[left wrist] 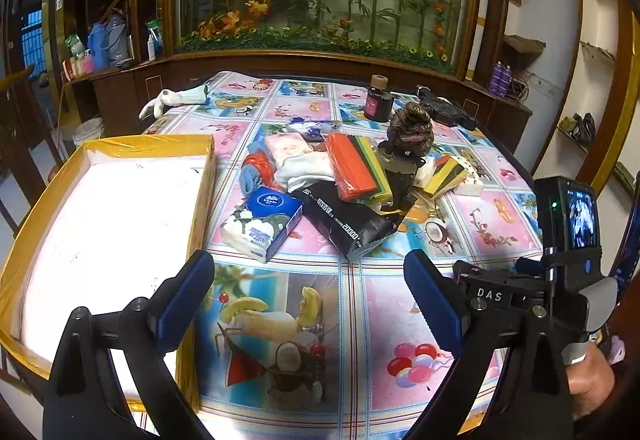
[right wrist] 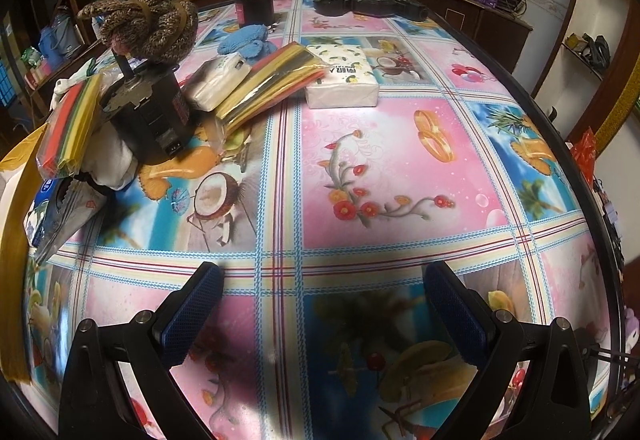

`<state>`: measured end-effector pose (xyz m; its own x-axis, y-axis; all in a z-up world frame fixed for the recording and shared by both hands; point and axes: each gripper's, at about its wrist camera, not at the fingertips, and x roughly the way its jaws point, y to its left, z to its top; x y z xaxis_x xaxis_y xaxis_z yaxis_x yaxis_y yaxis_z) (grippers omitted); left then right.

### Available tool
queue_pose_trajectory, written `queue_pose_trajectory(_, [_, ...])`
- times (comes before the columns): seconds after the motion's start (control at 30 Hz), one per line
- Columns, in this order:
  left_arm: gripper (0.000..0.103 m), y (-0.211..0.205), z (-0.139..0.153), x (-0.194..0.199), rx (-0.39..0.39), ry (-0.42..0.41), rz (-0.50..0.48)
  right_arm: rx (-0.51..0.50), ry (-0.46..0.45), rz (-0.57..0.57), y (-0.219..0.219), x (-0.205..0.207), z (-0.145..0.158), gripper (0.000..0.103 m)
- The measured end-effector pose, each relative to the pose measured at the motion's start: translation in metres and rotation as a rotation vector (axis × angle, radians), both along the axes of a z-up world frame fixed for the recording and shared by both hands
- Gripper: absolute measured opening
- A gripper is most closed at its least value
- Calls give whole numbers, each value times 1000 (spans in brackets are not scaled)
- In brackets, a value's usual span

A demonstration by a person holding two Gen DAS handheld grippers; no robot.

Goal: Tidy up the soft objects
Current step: 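Move the left tool toward the clear bag of colored sponges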

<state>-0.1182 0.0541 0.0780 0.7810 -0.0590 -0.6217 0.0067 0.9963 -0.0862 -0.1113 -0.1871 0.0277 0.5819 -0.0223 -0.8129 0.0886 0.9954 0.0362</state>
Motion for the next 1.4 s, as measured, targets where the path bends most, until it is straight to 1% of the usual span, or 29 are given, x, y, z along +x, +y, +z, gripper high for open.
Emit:
queue_pose_trajectory(0.1, [97,5,2,-1,-8,8,14,2,13,18,3,-3,1,102])
queue_pose_trajectory(0.27, [97,20,-4,5,-35,49,21,-5,23,55,6,-6,3,102])
queue_pose_trajectory(0.33, [97,27,-5,5,-38,52,19,-3,36,72,6,-8,4,100])
queue_pose_trajectory(0.37, [97,31,-6,5,-40,51,18,0,25,84,5,-10,7,97])
queue_pose_trajectory(0.47, [97,41,-4,8,-61,50,4,6,-83,110,5,-29,26,97])
queue_pose_trajectory(0.53, [97,44,-2,16,-68,55,7,15,-209,126,5,-47,45,100])
queue_pose_trajectory(0.57, [97,45,0,21,-76,59,9,-1,-274,114,6,-56,52,102])
queue_pose_trajectory(0.6, [97,43,2,28,-88,69,5,-18,-340,107,7,-64,57,102])
queue_pose_trajectory(0.63, [97,42,3,33,-96,75,-3,-21,-376,122,8,-66,60,102])
queue_pose_trajectory(0.67, [97,38,6,40,-106,79,-17,-28,-360,145,11,-63,60,102])
queue_pose_trajectory(0.7, [97,35,8,44,-106,80,-27,-33,-292,175,14,-54,56,102])
queue_pose_trajectory(0.73, [97,31,10,49,-100,79,-35,-11,-253,195,15,-48,54,101])
queue_pose_trajectory(0.77, [97,25,11,54,-85,82,-42,17,-243,195,12,-45,52,101])
queue_pose_trajectory(0.93, [97,2,12,75,-43,107,-95,91,-226,156,-11,-30,48,101])
queue_pose_trajectory(1.07, [97,-7,9,78,-13,94,-107,107,-205,128,-31,-24,46,101])
queue_pose_trajectory(1.13, [96,-8,3,85,-25,118,-110,109,-197,107,-36,-25,47,101])
queue_pose_trajectory(1.23, [96,-5,-4,96,-55,162,-107,125,-178,70,-41,-15,47,101])
queue_pose_trajectory(1.3, [96,-1,-5,100,-61,170,-100,125,-166,38,-45,-3,47,101])
queue_pose_trajectory(1.4, [97,11,-2,102,-70,159,-77,152,-169,-2,-51,6,49,101])
